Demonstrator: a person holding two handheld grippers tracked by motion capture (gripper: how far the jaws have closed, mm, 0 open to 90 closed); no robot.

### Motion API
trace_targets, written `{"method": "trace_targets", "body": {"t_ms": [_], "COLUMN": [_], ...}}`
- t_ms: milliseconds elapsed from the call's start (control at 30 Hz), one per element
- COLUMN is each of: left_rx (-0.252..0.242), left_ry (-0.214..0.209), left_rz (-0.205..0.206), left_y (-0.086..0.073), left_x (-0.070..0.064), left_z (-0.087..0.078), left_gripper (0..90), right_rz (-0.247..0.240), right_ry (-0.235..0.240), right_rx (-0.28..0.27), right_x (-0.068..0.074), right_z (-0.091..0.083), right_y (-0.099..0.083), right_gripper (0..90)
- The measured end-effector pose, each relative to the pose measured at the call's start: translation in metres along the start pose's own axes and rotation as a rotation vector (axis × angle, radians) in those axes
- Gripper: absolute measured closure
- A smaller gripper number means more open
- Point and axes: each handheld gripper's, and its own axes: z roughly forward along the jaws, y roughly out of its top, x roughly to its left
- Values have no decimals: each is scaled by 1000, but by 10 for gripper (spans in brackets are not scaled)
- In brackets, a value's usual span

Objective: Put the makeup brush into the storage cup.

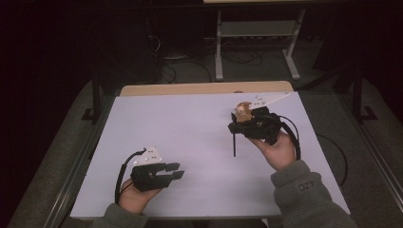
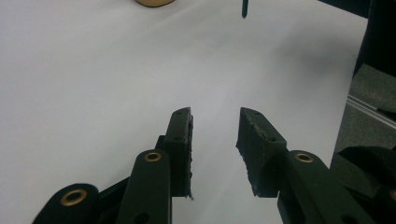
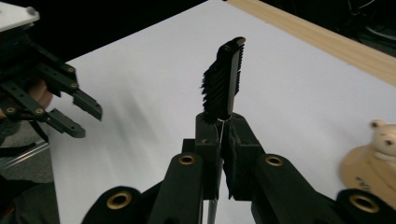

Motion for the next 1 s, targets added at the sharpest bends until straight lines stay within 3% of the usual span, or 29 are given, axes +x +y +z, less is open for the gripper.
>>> {"method": "trace_targets", "body": {"t_ms": [100, 533, 567, 667, 767, 900, 1000], "left_rx": [3, -21, -25, -18, -19, -21, -25], "left_ry": [15, 46, 46, 50, 56, 66, 71], "left_rz": [-2, -10, -11, -8, -15, -11, -14], "left_y": [-4, -10, -11, -12, -12, -12, -13], "left_x": [3, 8, 8, 8, 8, 7, 9], "left_z": [-5, -17, -17, -18, -18, -18, -19], "left_gripper": [639, 608, 605, 601, 577, 570, 563], "right_rz": [6, 35, 14, 30, 12, 55, 52], "right_ry": [-18, -64, -81, -86, -108, -120, -140], "right_rx": [3, 22, 23, 23, 20, 10, 8], "right_x": [-10, -29, -33, -34, -39, -49, -55], "right_z": [-5, -22, -25, -29, -34, -41, -43], "right_y": [5, 24, 28, 33, 40, 51, 57], "right_gripper": [838, 838, 838, 838, 838, 838, 838]}}
